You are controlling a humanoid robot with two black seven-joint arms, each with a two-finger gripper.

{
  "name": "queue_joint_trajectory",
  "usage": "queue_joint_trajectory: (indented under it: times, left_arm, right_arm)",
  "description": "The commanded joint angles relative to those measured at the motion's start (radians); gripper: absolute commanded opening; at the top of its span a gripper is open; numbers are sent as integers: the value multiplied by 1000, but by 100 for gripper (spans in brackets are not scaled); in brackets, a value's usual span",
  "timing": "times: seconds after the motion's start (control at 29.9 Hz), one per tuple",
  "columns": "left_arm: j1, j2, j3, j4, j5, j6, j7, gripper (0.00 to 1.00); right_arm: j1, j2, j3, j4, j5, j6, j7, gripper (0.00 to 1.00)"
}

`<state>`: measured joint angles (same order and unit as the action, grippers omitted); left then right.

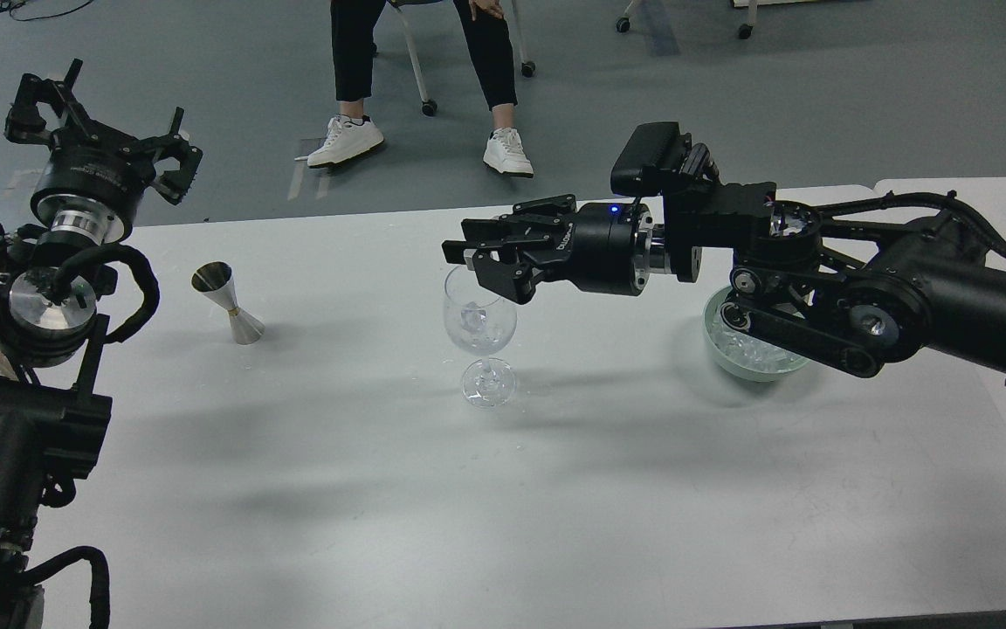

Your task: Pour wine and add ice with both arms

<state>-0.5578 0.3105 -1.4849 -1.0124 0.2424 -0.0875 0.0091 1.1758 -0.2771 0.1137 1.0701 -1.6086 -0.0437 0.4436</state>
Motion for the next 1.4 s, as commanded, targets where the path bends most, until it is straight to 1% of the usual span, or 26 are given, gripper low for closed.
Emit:
queue_joint_trajectory:
  times: [0.0,0.07,0.2,0.23,0.27,0.4,0.43,0.6,0.64,0.67,0.74,0.8,0.87,1.0,1.14,1.27,1.37]
  left_arm:
    - [-1,1,0,0,0,0,0,96]
    - [-1,1,2,0,0,0,0,96]
    - [-1,1,2,0,0,0,0,96]
    - [-2,1,2,0,0,2,0,96]
    - [-4,-1,3,0,0,2,0,96]
    - [-1,-10,8,0,2,5,0,97]
    - [1,-13,9,0,2,3,0,97]
    - [-1,-14,12,0,0,5,3,97]
    - [-1,-14,12,0,0,2,5,97]
    - [-1,-14,12,0,0,2,8,97]
    - [-1,-10,20,3,0,-1,12,97]
    - [-1,-7,20,3,2,-8,12,97]
    - [-2,1,21,3,2,-37,14,97]
    - [-5,7,23,5,3,-119,25,97]
    - [4,-1,23,6,2,-124,20,97]
    - [2,-11,23,9,3,-124,9,97]
    - [2,-18,20,21,0,-120,8,97]
  right_arm:
    - [-4,-2,70,-1,6,-5,-3,81]
    - [-10,-2,118,-2,6,-5,-3,92]
    - [-10,4,198,-7,12,-4,-5,97]
    - [-12,6,228,-9,16,-4,-13,99]
    - [-12,7,257,-12,18,-2,-22,99]
    - [-18,15,360,-58,19,-7,-22,99]
    - [-25,25,413,-84,21,-7,-22,99]
    - [-61,111,639,-183,29,-8,-20,100]
    - [-70,133,706,-212,51,-7,-20,100]
    - [-70,145,734,-229,67,-7,-20,100]
    - [-70,185,806,-300,154,-5,-20,100]
    - [-70,190,827,-329,209,-5,-20,100]
    - [-70,190,840,-354,303,-5,-20,100]
    - [-67,184,842,-421,578,-7,-20,100]
    - [-67,182,843,-499,772,-7,-20,100]
    - [-68,182,847,-558,875,-8,-20,100]
    - [-70,184,874,-604,998,-7,-20,100]
